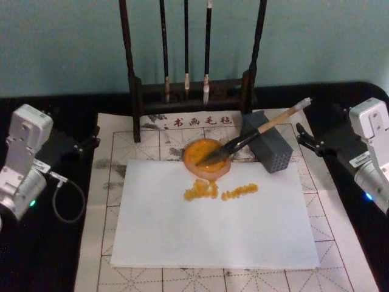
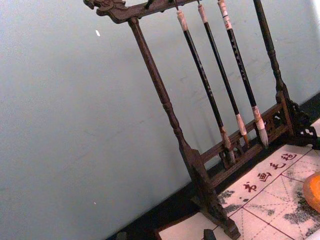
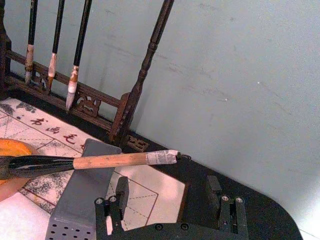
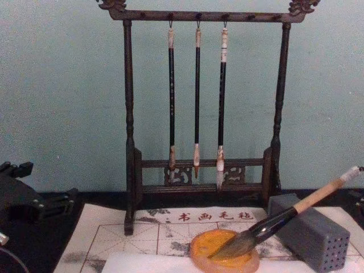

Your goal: Pick up the brush from the inkstone, write on the paper, then place the brush back to its original position.

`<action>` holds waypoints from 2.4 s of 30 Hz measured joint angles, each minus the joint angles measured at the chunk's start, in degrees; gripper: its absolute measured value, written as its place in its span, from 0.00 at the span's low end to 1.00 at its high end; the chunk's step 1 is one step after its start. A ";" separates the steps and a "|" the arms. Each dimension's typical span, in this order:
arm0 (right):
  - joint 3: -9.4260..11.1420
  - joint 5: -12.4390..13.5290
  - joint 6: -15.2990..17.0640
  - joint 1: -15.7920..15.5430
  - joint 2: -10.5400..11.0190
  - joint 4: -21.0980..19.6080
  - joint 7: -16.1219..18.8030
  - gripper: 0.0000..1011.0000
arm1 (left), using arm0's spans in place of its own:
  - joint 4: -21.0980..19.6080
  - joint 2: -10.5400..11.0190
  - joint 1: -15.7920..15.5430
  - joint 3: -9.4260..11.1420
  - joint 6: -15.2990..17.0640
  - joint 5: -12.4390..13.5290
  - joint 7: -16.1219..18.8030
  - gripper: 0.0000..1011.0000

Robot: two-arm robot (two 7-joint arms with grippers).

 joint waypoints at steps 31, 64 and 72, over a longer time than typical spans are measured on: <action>0.00 -0.07 0.00 0.00 0.00 0.00 0.00 0.99 | 0.00 0.00 0.00 0.00 0.00 0.00 0.00 0.99; 0.00 -0.06 0.01 0.00 0.00 -0.01 0.00 0.99 | 0.00 0.00 0.00 0.00 0.00 0.00 0.00 0.99; 0.00 -0.06 0.01 0.00 0.00 0.00 0.00 0.99 | 0.00 0.00 0.00 0.00 0.00 0.00 0.00 0.99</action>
